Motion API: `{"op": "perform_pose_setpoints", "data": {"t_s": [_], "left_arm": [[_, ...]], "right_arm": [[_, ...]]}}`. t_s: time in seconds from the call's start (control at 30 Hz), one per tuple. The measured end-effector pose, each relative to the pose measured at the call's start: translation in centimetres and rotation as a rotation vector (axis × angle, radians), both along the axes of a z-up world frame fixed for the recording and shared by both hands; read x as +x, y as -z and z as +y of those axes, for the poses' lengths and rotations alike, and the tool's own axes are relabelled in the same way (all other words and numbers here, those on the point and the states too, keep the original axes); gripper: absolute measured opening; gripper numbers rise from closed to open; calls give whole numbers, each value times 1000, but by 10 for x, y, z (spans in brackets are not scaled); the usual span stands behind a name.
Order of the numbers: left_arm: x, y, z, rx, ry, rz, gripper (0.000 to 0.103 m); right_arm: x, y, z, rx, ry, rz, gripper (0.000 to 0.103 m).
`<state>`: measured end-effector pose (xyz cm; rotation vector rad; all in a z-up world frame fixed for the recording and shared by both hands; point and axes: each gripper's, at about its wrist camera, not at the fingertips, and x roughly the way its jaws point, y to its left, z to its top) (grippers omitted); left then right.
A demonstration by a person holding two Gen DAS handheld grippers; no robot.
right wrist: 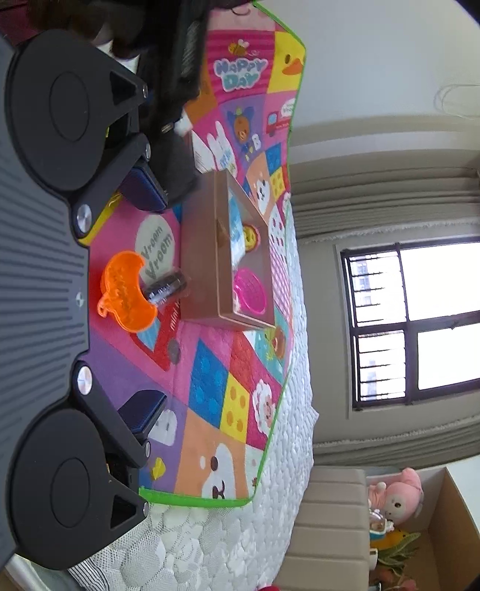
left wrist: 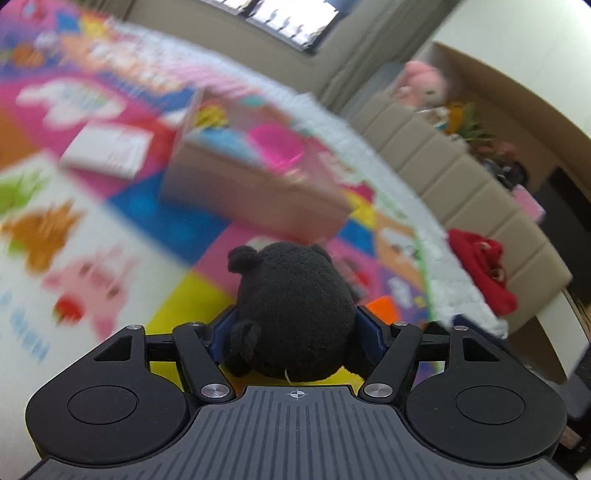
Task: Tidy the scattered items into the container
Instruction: 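Lower the left gripper onto the black plush toy and close it, then lift the black plush with the left gripper while the right reaches the orange cup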
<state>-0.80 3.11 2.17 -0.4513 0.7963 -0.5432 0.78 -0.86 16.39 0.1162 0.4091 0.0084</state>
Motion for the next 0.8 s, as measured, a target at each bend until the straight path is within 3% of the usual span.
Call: {"op": "perform_pose_setpoints", "data": {"t_s": [0.1,0.3,0.5,0.63,0.7,0.8], "left_arm": [[-4,0,24,-22,-58,-10,89],[-7,-4,56,57,-190,-57,97],[-10,-12,64,70,-218,-85,98],[-30,-18,66,84,-254,-177,101],[-41,-21,61,113,-242,-218,103],[-59,-22,48,156,-130,-268,103]], "right_arm": [[3,3,9,-19,-21,7,103],[15,4,34,-54,-70,6,103],[14,8,46,-87,-86,7,103],[9,13,39,-120,-61,14,103],[10,17,31,-112,-43,27,103],[14,26,20,-92,-3,65,103]]}}
